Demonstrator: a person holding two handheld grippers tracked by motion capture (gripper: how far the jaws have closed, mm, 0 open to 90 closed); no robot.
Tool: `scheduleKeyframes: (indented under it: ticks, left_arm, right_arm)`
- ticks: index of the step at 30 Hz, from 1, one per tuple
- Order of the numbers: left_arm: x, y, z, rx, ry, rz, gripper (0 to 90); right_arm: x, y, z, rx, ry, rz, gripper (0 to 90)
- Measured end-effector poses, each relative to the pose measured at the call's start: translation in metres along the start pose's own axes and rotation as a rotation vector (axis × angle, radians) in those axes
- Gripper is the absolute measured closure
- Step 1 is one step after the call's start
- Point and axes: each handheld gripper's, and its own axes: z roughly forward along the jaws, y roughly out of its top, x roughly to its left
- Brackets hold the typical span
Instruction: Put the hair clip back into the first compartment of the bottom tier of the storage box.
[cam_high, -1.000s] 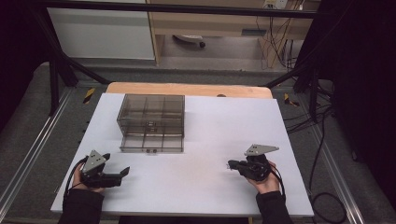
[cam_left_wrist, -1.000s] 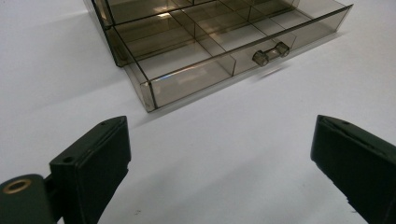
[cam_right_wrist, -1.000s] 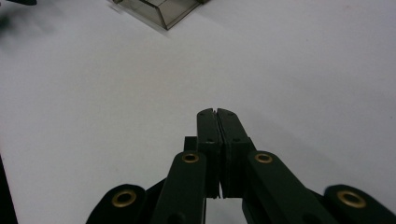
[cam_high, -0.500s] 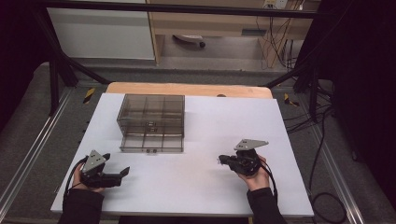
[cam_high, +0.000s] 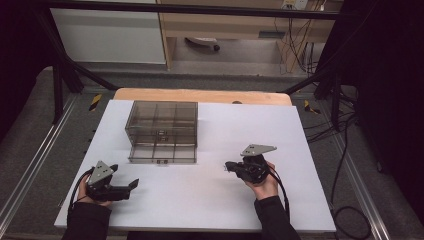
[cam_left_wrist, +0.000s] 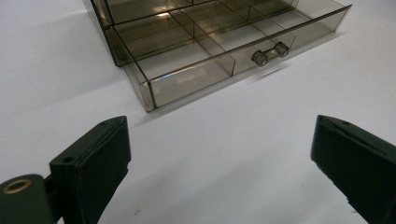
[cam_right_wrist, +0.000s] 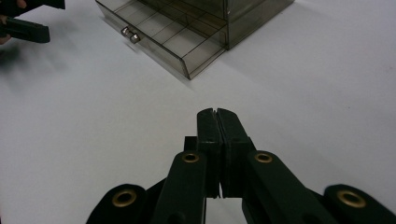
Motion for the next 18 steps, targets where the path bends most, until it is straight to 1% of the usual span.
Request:
scheduleKeyframes:
  ticks: [4, 18]
  left_arm:
    - [0.0, 0.0, 0.0, 0.001, 0.0, 0.0, 4.8]
    - [0.0, 0.0, 0.0, -0.001, -0.001, -0.002, 4.8]
  right_arm:
    - [0.002, 0.004, 0.003, -0.005, 0.001, 0.003, 89.1]
    - [0.013, 0.023, 0.021, -0.018, 0.011, -0.023, 89.1]
